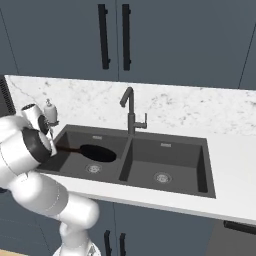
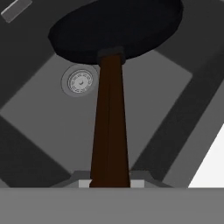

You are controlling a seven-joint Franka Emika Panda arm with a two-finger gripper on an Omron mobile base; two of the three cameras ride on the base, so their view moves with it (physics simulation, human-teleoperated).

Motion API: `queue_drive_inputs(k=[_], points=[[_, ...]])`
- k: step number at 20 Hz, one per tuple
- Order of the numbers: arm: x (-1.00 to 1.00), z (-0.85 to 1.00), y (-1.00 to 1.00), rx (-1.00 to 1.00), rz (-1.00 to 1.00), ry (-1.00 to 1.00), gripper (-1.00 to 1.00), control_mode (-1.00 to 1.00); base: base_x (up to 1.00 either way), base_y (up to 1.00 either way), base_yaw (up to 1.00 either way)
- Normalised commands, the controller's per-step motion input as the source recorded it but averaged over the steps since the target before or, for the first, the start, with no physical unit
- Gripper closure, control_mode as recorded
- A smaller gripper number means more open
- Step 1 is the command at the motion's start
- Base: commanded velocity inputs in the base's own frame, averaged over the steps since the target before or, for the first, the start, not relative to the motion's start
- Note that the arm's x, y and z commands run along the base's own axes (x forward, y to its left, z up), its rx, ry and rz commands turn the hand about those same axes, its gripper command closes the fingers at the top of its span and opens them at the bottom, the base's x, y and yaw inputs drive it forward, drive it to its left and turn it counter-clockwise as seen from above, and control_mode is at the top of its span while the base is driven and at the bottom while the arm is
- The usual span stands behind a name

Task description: Pick the pan and sponge and place them into the sink. Then turn on the water.

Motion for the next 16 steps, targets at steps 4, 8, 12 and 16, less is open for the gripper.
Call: queue_drive_inputs(k=[4,8,12,16], points=[[0.16,-0.23,-0.03,0.0,0.0,0.0,1.0,-1.0,0.0,0.0,0.0],[0.28,-0.2,0.0,0.0,0.0,0.0,1.0,-1.0,0.0,0.0,0.0],[0.34,-0.25,-0.14,0.01,0.0,0.0,1.0,-1.0,0.0,0.0,0.0],[0.34,-0.28,-0.12,0.0,0.0,0.0,1.0,-1.0,0.0,0.0,0.0]])
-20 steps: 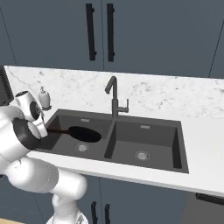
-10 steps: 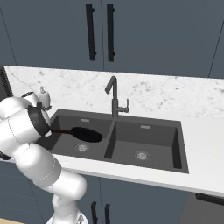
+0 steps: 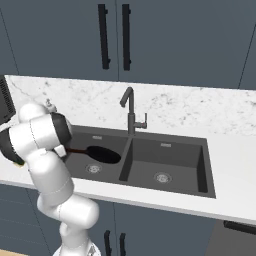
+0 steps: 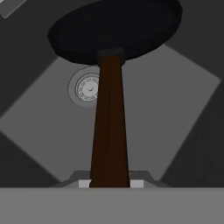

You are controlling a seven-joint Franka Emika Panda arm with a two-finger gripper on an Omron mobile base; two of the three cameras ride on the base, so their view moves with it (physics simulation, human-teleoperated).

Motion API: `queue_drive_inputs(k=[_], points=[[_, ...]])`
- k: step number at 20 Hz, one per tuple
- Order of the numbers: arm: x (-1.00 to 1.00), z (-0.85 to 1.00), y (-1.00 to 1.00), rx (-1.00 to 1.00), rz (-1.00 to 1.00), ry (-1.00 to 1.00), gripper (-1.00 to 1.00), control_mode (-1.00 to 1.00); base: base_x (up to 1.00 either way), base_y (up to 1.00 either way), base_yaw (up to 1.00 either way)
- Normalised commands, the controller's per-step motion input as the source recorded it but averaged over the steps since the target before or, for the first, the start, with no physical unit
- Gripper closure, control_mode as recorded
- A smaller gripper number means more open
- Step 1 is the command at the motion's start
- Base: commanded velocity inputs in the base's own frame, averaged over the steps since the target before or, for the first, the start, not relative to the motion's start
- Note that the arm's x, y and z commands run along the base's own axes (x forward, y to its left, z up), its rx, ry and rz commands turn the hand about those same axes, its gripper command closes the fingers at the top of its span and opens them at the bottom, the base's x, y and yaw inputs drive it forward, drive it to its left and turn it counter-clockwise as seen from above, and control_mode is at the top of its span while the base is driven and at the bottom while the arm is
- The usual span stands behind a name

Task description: Pick the pan and sponge and place them into the sink. Then turn on the water.

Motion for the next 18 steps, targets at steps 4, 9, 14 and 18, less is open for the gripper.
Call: queue_drive_inputs(k=[4,9,14,18], points=[[0.24,-0.37,-0.08,0.0,0.0,0.0,1.0,-1.0,0.0,0.0,0.0],[0.16,-0.38,-0.05,0.02,-0.02,0.0,1.0,-1.0,0.0,0.0,0.0],[0.17,-0.39,-0.02,0.02,-0.01,0.0,1.0,-1.0,0.0,0.0,0.0],[0.03,-0.4,0.0,0.0,0.0,0.03,1.0,-1.0,0.0,0.0,0.0]])
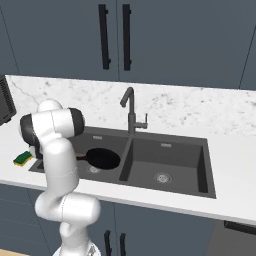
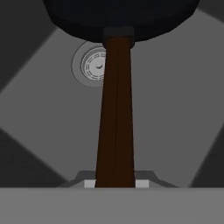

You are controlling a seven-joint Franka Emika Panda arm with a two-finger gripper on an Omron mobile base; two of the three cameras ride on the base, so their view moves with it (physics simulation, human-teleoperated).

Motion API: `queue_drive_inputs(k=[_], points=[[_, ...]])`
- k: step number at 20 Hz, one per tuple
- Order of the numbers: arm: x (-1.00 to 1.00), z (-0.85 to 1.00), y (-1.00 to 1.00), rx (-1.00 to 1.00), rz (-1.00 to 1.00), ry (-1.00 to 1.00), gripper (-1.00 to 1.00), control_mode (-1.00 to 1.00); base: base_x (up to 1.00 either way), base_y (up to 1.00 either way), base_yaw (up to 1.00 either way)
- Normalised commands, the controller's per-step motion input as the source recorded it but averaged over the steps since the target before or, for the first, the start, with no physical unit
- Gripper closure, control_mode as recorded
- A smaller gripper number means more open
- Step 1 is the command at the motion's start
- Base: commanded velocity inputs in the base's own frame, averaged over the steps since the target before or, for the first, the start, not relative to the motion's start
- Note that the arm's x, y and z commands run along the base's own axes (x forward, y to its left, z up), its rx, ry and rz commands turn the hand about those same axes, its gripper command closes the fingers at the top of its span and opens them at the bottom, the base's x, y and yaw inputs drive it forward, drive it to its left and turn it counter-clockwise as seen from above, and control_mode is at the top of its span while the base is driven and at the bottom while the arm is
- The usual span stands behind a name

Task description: Pick the pan and sponge and place them into the sink. Then turn on the water.

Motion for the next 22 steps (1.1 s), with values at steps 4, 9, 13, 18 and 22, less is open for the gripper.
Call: queue_drive_inputs(k=[4,9,13,18,22], points=[[0.0,-0.32,0.0,0.02,0.0,0.08,1.0,-1.0,0.0,0.0,0.0],[0.0,-0.19,0.0,0.05,0.0,0.1,1.0,-1.0,0.0,0.0,0.0],[0.0,-0.03,0.0,0.0,0.0,0.01,1.0,-1.0,0.0,0.0,0.0],[0.0,0.0,0.0,0.0,0.0,0.0,1.0,-1.0,0.0,0.0,0.0],[0.0,0.0,0.0,0.0,0.0,0.0,1.0,-1.0,0.0,0.0,0.0]])
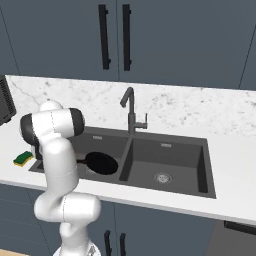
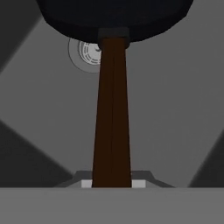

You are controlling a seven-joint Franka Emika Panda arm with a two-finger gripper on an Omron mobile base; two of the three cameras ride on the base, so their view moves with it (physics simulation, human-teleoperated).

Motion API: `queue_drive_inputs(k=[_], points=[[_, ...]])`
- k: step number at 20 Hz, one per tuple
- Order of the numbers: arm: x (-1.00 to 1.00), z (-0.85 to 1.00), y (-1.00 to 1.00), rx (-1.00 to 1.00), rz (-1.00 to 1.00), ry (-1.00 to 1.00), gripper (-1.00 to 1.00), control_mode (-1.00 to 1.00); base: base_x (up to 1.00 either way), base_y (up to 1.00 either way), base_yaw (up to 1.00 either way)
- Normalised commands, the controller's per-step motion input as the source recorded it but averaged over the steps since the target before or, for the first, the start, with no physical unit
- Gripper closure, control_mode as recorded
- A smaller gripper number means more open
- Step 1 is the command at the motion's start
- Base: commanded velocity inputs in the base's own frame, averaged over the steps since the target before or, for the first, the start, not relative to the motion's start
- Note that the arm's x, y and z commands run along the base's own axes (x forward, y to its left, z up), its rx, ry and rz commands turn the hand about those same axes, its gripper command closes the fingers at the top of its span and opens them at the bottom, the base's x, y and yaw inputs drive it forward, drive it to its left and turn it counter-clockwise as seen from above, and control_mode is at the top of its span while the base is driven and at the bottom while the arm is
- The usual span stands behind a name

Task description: Pick the pan and sponge and place them into the sink. Then turn on the water.

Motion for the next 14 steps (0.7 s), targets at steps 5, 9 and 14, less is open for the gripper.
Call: queue_drive_inputs(k=[5,9,14], points=[[0.0,0.0,0.0,0.0,0.0,0.0,-1.0,-1.0,0.0,0.0,0.0],[0.0,0.0,0.0,0.0,0.0,0.0,-1.0,-1.0,0.0,0.0,0.0],[0.0,0.0,0.0,0.0,0.0,0.0,-1.0,-1.0,0.0,0.0,0.0]])
